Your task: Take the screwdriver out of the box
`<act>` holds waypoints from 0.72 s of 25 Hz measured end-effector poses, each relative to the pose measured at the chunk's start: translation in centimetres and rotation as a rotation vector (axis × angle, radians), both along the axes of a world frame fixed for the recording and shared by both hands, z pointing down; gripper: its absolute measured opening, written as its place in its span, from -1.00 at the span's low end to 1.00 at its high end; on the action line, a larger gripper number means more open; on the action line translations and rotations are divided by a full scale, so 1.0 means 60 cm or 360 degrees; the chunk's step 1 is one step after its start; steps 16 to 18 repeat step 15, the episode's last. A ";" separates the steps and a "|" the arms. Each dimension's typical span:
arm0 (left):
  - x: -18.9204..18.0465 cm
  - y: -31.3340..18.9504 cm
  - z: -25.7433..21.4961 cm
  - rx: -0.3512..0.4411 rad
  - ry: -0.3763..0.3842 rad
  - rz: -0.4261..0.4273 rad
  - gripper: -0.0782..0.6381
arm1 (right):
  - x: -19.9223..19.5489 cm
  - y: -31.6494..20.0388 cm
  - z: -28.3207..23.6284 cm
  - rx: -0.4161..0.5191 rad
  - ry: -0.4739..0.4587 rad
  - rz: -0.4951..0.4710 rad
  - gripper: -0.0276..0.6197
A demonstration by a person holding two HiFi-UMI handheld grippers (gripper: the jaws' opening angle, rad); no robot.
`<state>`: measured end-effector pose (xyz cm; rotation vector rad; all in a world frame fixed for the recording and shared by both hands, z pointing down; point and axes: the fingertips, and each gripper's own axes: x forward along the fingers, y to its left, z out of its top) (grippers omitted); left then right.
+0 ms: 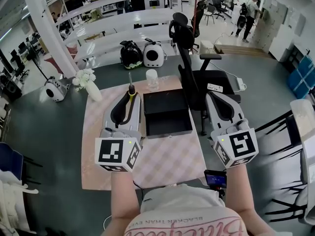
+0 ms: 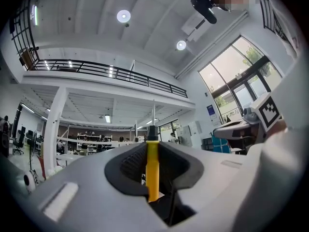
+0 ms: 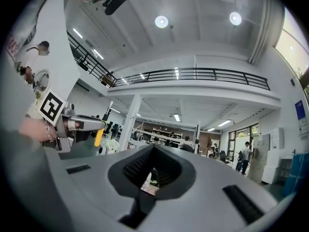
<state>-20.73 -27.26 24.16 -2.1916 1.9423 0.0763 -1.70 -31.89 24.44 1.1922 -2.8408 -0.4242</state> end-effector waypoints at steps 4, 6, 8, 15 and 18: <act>-0.005 0.001 0.000 -0.0004 -0.0013 0.0006 -0.55 | -0.003 0.001 -0.004 0.0010 -0.0005 0.0004 -0.90; -0.010 0.003 -0.002 -0.0003 -0.0011 0.0000 -0.55 | -0.004 0.003 -0.006 0.0010 -0.0004 0.0004 -0.90; -0.012 0.005 -0.006 0.0003 -0.0011 -0.0003 -0.55 | -0.004 0.004 -0.007 0.0007 -0.0004 0.0006 -0.90; -0.013 0.010 -0.005 0.0015 -0.0007 -0.0004 -0.55 | -0.007 0.010 -0.005 0.0008 0.0007 0.0003 -0.90; -0.013 0.010 -0.005 0.0015 -0.0007 -0.0004 -0.55 | -0.007 0.010 -0.005 0.0008 0.0007 0.0003 -0.90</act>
